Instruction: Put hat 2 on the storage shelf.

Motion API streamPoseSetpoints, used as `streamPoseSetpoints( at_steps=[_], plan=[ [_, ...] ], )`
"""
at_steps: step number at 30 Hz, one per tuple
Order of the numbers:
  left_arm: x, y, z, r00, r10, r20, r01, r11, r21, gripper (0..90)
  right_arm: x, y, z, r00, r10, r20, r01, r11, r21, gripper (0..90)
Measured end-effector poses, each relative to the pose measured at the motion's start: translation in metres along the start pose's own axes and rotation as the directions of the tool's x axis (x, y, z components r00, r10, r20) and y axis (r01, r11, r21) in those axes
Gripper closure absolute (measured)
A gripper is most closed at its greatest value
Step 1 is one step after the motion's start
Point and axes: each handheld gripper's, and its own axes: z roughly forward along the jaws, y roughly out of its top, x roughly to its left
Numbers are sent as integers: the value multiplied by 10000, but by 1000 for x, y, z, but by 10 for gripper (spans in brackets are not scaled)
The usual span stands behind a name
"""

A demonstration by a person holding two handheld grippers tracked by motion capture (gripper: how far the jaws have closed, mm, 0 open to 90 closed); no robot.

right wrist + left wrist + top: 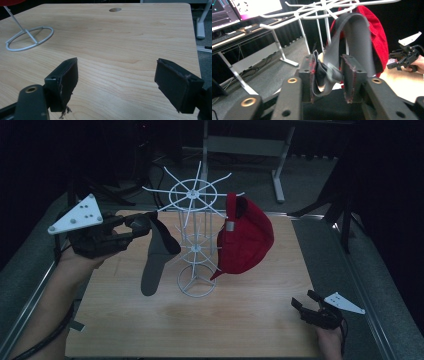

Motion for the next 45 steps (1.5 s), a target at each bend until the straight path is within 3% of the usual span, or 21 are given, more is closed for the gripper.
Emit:
streamPoseSetpoints(
  at_steps=[6, 19, 33, 36, 39, 45],
  plan=[
    [-5, -12, -8, 9998, 141, -147, -138, 9996, 236, 586, 0, 0, 1, 10000, -12, -3, 12, 10000, 30, 188],
    [-7, -61, -14, 9979, -630, -162, 639, 9962, 586, 586, 0, 1, 0, 10000, -19, -1, 19, 10000, -23, 188],
    [-6, -113, -10, 9911, -1308, -267, 1325, 9879, 810, 586, 0, -1, 1, 10000, -45, 26, 45, 10000, 48, 188],
    [-7, -129, -10, 9870, -1538, -467, 1567, 9853, 682, 586, 0, -1, 1, 10000, -66, 38, 66, 10000, 64, 189],
    [-8, -145, -9, 9828, -1671, -787, 1729, 9822, 734, 528, 0, -2, 1, 10000, -48, 36, 48, 10000, 79, 189],
    [-11, -173, -6, 9740, -2120, -798, 2191, 9710, 952, 493, -1, -3, 2, 9999, -122, 90, 121, 9998, 156, 189]
  ],
)
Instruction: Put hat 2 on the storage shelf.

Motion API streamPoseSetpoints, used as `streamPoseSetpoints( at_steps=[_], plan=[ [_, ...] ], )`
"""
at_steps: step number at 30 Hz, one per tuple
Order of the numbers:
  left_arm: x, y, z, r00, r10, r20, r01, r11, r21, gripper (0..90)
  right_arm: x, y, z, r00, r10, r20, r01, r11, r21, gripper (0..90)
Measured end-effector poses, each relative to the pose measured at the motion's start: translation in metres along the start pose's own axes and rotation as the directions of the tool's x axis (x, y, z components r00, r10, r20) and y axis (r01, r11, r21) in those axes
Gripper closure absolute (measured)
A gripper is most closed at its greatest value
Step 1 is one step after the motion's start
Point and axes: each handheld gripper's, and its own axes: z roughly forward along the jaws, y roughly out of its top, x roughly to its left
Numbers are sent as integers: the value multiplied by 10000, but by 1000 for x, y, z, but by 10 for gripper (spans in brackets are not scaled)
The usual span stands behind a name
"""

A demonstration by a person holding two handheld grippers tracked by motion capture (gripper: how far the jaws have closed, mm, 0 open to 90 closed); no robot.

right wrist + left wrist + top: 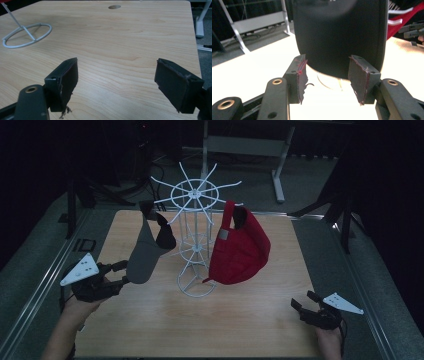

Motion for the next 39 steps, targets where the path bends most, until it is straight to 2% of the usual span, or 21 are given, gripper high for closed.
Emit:
streamPoseSetpoints(
  at_steps=[5, 10, 13, 16, 19, 21, 24, 27, 35, 39],
  plan=[
    [-1, -20, 3, 9995, -313, 2, 313, 9995, 9, 473, 0, 0, 0, 10000, -23, 38, 23, 10000, 22, 188],
    [-3, -39, 8, 9994, -338, -102, 342, 9989, 317, 440, 1, -1, 1, 10000, -43, 82, 43, 10000, 86, 188],
    [-4, -49, 11, 9985, -524, -154, 529, 9979, 373, 408, 1, -1, 2, 9999, -73, 91, 72, 9999, 96, 188],
    [-5, -59, 15, 9975, -653, -280, 663, 9971, 380, 353, 1, -1, 2, 9999, -83, 82, 82, 9999, 113, 188],
    [-8, -69, 19, 9972, -590, -458, 610, 9972, 432, 248, 2, -2, 3, 9999, -84, 75, 83, 9998, 164, 188],
    [-9, -74, 23, 9967, -708, -407, 732, 9954, 618, 171, 2, -2, 4, 9999, -100, 79, 98, 9998, 183, 188],
    [-12, -82, 28, 9976, -612, -332, 641, 9937, 919, 163, 2, -2, 4, 9999, -92, 61, 91, 9998, 200, 188],
    [-14, -89, 31, 9965, -739, -393, 774, 9924, 953, 156, 2, -3, 5, 9999, -128, 67, 126, 9996, 245, 188],
    [-16, -102, 29, 9903, -921, -1036, 1055, 9855, 1327, 146, 2, -6, 7, 9996, -218, 200, 210, 9990, 394, 188],
    [-16, -107, 27, 9841, -851, -1560, 1090, 9824, 1515, 90, 2, -7, 8, 9995, -206, 255, 194, 9987, 461, 188]
  ],
)
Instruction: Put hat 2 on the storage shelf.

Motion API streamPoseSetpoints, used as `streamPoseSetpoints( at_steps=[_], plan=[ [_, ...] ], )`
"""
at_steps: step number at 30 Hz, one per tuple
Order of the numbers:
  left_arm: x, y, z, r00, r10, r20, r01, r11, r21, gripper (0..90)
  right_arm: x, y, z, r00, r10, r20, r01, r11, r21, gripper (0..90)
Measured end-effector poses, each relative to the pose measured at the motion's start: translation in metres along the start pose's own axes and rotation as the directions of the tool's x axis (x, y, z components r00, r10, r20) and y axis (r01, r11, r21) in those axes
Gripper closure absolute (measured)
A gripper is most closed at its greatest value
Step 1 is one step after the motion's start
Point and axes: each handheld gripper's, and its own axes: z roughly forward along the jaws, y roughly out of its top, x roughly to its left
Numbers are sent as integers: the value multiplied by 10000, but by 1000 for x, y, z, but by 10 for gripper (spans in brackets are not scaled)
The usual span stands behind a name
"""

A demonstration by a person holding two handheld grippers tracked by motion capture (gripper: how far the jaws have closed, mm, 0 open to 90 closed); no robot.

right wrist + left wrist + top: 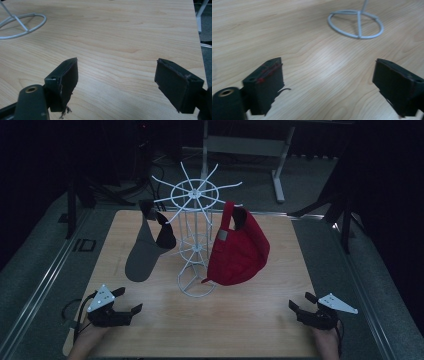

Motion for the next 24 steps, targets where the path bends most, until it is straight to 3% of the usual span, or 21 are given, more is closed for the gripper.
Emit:
streamPoseSetpoints(
  at_steps=[3, 8, 12, 16, 20, 24],
  plan=[
    [2, -5, -2, 9984, -60, -561, 67, 9999, 132, 86, 0, -1, 1, 9999, -22, 162, 19, 9999, 157, 188],
    [6, -12, -9, 9927, -404, -1141, 416, 9991, 80, 86, -1, -2, 1, 9991, 41, 412, -48, 9998, 179, 188],
    [10, -16, -15, 9853, -510, -1633, 534, 9985, 106, 86, -3, -1, 0, 9985, 138, 531, -145, 9998, 135, 188],
    [12, -19, -18, 9737, -634, -2188, 702, 9973, 231, 86, -4, -1, 0, 9979, 159, 623, -167, 9998, 123, 188],
    [13, -22, -20, 9700, -883, -2265, 927, 9957, 88, 86, -4, -1, 1, 9976, 221, 658, -231, 9996, 141, 188],
    [13, -24, -19, 9712, -932, -2192, 981, 9951, 113, 86, -4, -1, 1, 9974, 206, 685, -218, 9996, 171, 188]
  ],
)
